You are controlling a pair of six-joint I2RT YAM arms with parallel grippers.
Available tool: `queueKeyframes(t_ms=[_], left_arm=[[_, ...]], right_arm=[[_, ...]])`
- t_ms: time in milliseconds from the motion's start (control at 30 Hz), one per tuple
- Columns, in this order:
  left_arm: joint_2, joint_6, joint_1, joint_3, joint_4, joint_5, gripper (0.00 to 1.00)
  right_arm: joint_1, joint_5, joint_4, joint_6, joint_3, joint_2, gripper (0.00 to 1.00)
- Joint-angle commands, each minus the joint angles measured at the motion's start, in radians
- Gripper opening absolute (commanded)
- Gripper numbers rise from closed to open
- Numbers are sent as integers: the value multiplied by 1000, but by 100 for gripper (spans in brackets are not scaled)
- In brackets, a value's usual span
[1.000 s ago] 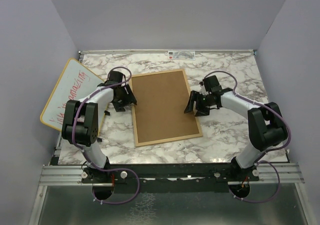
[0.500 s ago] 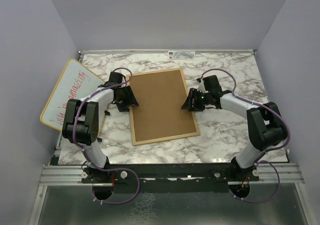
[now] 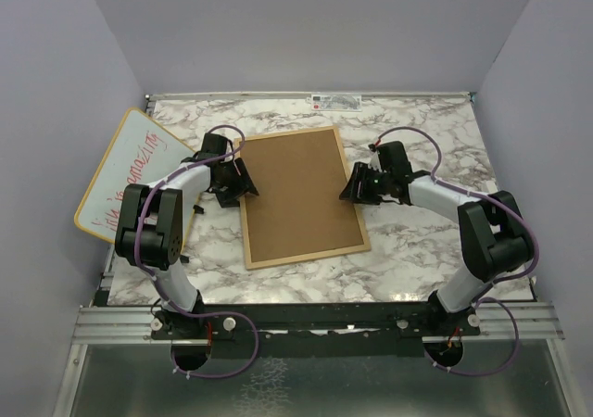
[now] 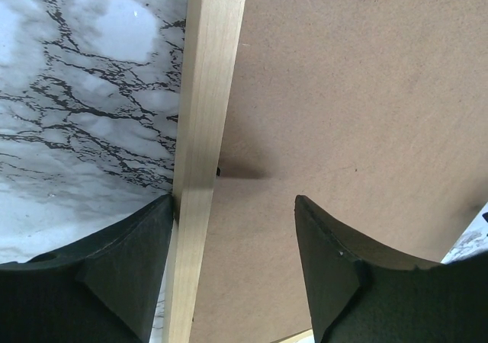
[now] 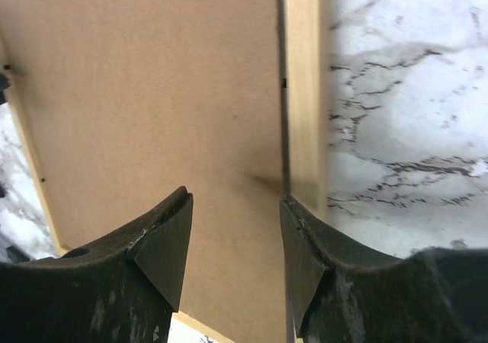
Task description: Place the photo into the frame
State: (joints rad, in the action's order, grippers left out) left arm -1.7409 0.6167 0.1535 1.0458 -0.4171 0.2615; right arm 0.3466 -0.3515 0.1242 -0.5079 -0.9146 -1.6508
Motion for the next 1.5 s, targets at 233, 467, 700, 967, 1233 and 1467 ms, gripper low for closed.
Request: queueKeyframes(t_ms=[233, 467, 700, 967, 1233, 1467], left_arm=[[-29, -4, 6, -20, 0, 1, 67], [-43, -9, 6, -29, 3, 42, 60], [-51, -8, 8, -35, 8, 65, 59], [-47, -9, 8, -43, 8, 61, 58], [-40, -7, 8, -49, 8, 51, 58], [-35, -5, 8, -62, 8, 35, 58]], right_arm=[[2, 8, 70, -21, -8, -54, 55], [2, -101, 45, -29, -20, -123, 54], [2, -268, -130, -109, 6, -110, 53], [2, -347, -402, -199, 100, -6, 53], [2, -336, -510, -194, 169, 87, 53], [2, -240, -522, -116, 187, 39, 53]])
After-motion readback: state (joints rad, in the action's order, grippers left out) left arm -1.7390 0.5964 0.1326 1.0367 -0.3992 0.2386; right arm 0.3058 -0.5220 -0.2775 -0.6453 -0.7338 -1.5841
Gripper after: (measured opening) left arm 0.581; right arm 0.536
